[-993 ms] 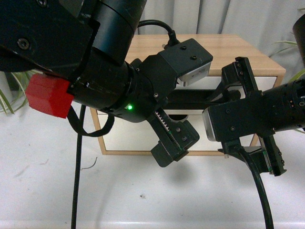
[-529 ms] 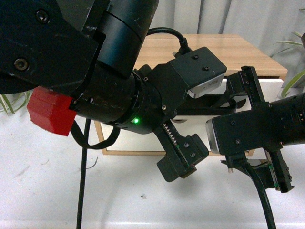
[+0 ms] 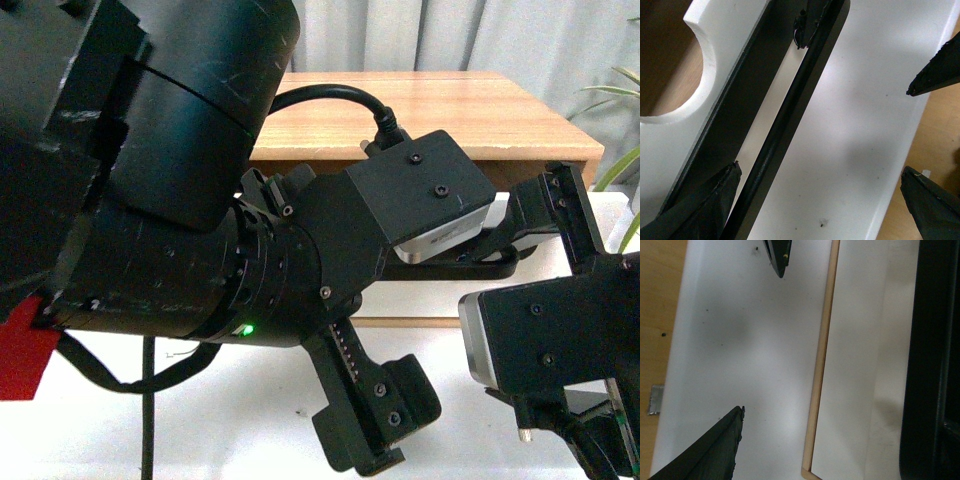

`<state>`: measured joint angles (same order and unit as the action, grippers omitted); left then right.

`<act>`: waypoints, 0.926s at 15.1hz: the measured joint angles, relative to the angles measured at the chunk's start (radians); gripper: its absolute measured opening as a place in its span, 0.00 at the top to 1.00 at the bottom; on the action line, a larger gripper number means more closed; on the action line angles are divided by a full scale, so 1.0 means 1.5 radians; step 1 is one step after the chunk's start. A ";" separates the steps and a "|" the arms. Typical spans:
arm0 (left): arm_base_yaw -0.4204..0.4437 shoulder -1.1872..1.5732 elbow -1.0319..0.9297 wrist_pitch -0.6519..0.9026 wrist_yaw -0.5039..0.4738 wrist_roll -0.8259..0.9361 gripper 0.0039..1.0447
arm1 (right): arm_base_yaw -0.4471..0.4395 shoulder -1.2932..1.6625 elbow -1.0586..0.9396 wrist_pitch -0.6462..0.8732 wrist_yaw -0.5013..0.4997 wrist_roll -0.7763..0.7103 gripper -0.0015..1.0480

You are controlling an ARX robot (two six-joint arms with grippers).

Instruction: Pull drawer

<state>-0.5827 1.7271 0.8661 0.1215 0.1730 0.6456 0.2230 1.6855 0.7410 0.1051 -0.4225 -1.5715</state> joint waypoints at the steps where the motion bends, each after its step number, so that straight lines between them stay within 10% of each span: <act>1: -0.004 -0.013 -0.016 0.002 0.003 0.000 0.06 | 0.005 -0.014 -0.014 -0.005 0.001 0.003 0.06; 14: -0.035 -0.164 -0.138 -0.025 0.035 -0.056 0.06 | 0.020 -0.163 -0.143 -0.010 0.001 0.040 0.06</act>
<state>-0.6350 1.4818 0.6586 0.0845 0.2253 0.5610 0.2523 1.4406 0.5270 0.0906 -0.4206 -1.5120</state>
